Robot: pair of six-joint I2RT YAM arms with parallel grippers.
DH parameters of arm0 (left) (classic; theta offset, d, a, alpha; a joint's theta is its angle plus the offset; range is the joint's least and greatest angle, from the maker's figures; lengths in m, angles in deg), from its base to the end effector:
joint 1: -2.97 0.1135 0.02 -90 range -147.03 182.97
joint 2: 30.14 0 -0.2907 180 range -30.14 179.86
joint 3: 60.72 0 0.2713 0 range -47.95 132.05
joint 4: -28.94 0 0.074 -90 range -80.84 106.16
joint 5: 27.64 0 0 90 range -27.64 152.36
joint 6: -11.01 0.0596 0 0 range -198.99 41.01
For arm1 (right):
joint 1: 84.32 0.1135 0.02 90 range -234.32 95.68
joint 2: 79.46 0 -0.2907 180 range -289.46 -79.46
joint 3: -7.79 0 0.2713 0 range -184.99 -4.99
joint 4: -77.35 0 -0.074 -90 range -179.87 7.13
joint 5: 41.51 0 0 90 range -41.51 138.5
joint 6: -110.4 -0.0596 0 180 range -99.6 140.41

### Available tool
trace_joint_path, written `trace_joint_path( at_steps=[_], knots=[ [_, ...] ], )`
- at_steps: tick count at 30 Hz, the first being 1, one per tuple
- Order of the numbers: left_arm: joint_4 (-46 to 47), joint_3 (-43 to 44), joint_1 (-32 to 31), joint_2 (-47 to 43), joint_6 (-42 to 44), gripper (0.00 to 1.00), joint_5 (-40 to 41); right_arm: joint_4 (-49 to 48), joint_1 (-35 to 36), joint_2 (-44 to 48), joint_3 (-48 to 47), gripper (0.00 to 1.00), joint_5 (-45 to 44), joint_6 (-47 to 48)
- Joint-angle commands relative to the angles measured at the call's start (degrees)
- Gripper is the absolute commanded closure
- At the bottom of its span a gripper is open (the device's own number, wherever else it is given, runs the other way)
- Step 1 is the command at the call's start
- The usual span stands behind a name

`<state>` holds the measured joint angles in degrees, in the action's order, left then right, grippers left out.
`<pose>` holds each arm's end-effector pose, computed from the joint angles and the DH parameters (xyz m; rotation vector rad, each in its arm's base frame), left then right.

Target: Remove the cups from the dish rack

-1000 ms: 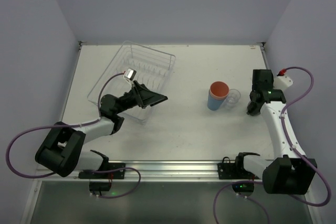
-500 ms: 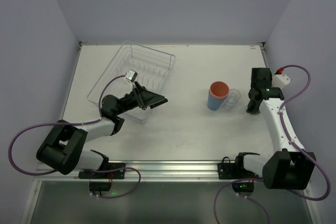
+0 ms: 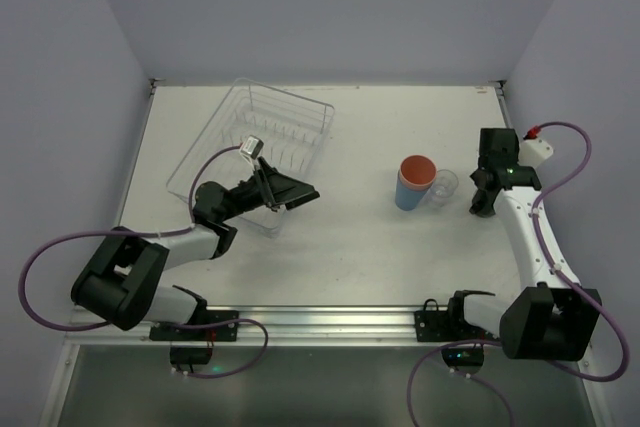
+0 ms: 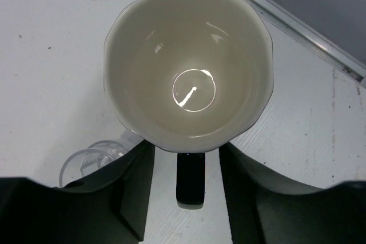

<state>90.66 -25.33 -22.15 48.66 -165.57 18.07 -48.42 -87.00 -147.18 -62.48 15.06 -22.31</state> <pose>0.2280 -0.1529 0.2489 -0.0397 1.7044 -2.0410 0.2557 -0.0448 0.2975 1.1094 2.0303 -0.3756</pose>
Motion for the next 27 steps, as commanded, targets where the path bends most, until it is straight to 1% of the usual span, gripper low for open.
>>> trace_joint_path(
  at_steps=[1,3,5,8,13,14,16,17,18,20,21,23,25,26,27],
  knots=[
    [13.13,-0.29,0.25,0.21,-0.95,0.0,-0.79,-1.81,-0.14,1.54,-0.16,0.47,-0.93,0.27],
    [13.21,-0.29,0.25,0.21,-0.95,0.0,-0.71,-1.72,0.04,1.72,0.1,0.37,-0.85,0.01],
    [13.22,-0.2,0.25,0.21,-0.95,0.0,-0.62,-1.64,0.3,2.15,0.19,0.3,-0.76,-0.08],
    [13.3,-0.2,0.25,0.38,-1.04,0.0,-0.71,-1.03,1.09,2.25,0.1,0.25,-0.93,-0.26],
    [13.3,-0.11,0.25,0.38,-1.04,0.0,-0.71,-0.06,2.41,3.3,0.19,0.23,-1.64,-1.22],
    [13.3,-0.11,0.25,0.38,-1.04,0.0,-0.79,0.55,4.5,3.91,0.28,0.22,-1.81,-1.66],
    [13.13,-0.02,0.25,0.47,-1.04,0.0,-1.14,1.26,5.22,4.61,0.28,0.2,-2.52,-1.84],
    [12.95,0.06,0.34,0.47,-1.04,0.01,-1.06,2.48,5.92,4.97,0.1,0.18,-2.87,-2.36],
    [12.95,0.24,0.34,0.47,-1.13,0.01,-1.15,3.28,6.36,5.84,0.02,0.14,-3.65,-2.63],
    [12.08,0.33,0.25,0.38,-0.87,0.01,-1.41,5.56,8.2,7.25,0.01,0.11,-4.71,-3.59],
    [11.29,0.94,0.34,-0.05,-0.52,0.01,-1.58,6.35,8.74,8.82,0.01,0.06,-5.85,-3.86],
    [7.36,2.08,0.25,-1.01,1.49,0.0,-2.29,9.25,9.7,10.59,-0.25,0.01,-6.73,-4.3],
    [2.0,3.31,0.16,-2.77,4.74,0.0,-2.73,11.27,9.97,13.4,-0.34,0.01,-6.56,-4.04],
    [-6.13,4.8,0.16,-4.0,9.46,0.0,-2.55,11.63,10.76,14.45,0.01,0.01,-6.47,-3.6],
    [-10.73,5.68,0.08,-6.71,12.38,0.0,-2.2,12.24,11.2,15.77,0.19,0.01,-6.47,-3.6]
  ],
)
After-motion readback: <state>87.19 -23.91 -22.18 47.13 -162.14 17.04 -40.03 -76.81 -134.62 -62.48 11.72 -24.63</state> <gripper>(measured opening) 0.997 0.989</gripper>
